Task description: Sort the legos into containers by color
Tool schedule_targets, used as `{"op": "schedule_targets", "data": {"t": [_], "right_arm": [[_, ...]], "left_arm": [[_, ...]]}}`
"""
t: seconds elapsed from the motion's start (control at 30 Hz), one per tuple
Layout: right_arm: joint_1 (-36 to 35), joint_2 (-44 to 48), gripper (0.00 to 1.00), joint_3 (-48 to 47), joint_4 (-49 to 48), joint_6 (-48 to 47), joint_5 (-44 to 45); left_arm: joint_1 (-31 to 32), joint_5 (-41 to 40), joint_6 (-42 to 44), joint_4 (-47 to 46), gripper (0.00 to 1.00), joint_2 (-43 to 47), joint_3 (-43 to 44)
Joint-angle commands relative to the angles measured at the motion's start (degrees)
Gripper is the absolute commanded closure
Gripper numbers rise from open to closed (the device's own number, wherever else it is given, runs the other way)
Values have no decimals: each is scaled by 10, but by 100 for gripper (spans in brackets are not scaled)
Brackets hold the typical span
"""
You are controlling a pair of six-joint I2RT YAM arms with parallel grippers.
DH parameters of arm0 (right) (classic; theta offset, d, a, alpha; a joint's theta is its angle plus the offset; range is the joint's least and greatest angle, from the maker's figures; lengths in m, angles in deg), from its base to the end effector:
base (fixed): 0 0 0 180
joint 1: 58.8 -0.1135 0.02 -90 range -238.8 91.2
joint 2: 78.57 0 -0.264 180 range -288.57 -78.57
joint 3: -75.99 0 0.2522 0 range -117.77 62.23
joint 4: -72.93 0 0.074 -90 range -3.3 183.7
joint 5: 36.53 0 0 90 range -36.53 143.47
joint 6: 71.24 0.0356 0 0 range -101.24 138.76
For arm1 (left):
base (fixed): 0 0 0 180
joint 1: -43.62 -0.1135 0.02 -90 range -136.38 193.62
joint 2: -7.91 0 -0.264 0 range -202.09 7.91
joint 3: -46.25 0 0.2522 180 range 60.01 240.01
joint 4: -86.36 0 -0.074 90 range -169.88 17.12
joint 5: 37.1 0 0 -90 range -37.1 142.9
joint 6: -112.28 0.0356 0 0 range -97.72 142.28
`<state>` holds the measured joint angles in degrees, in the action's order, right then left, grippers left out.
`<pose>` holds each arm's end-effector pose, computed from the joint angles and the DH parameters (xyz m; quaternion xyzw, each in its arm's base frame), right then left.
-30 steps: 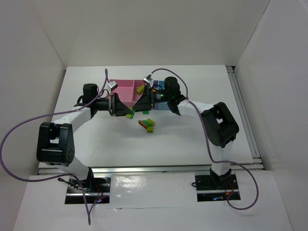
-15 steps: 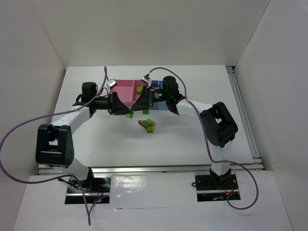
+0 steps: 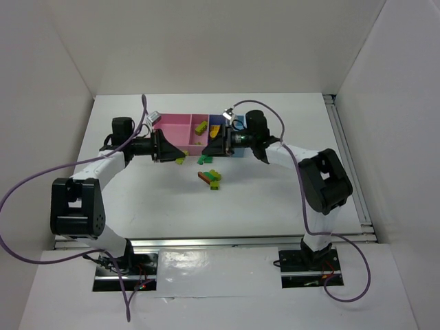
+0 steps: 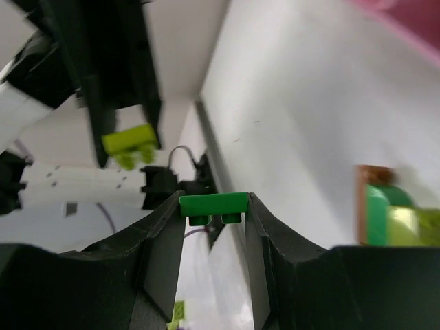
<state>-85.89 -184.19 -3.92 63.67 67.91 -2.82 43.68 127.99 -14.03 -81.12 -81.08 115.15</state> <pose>0.3500 0.2123 0.2318 -0.1421 0.7473 0.6231 0.1821 0.3222 -0.0347 0.2460 0.0617 0.7520 -0.6267 0.1949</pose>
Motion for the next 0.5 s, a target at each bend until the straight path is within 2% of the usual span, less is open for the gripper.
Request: {"op": "schedule_targets", "data": {"t": [0.0,0.07,0.1,0.13,0.17,0.2,0.23,0.33,0.37,0.43,0.47], "right_arm": [[25,20,74,-14,105,-69,52],[25,20,74,-26,116,-74,58],[30,14,74,-48,162,-93,85],[30,14,74,-48,163,-93,85],[30,9,75,-60,188,-105,127],[30,9,75,-96,223,-140,162],[30,9,75,-116,293,-154,242],[30,-5,75,-178,370,-194,347],[35,-22,71,-194,389,-203,401],[35,-41,71,-239,420,-219,444],[41,-48,71,-252,442,-224,480]], "left_arm": [[-16,9,1,9,100,5,35],[-16,-5,1,14,100,5,43],[-16,-59,1,34,100,0,67],[-16,-59,7,34,100,0,67],[-16,-100,23,107,100,-7,84],[-16,-217,41,155,100,-13,132],[-9,-278,62,195,100,-20,158],[7,-471,63,268,100,-50,235],[21,-511,70,284,100,-64,256],[35,-604,84,342,100,-118,333],[40,-621,90,356,100,-136,355]]}}
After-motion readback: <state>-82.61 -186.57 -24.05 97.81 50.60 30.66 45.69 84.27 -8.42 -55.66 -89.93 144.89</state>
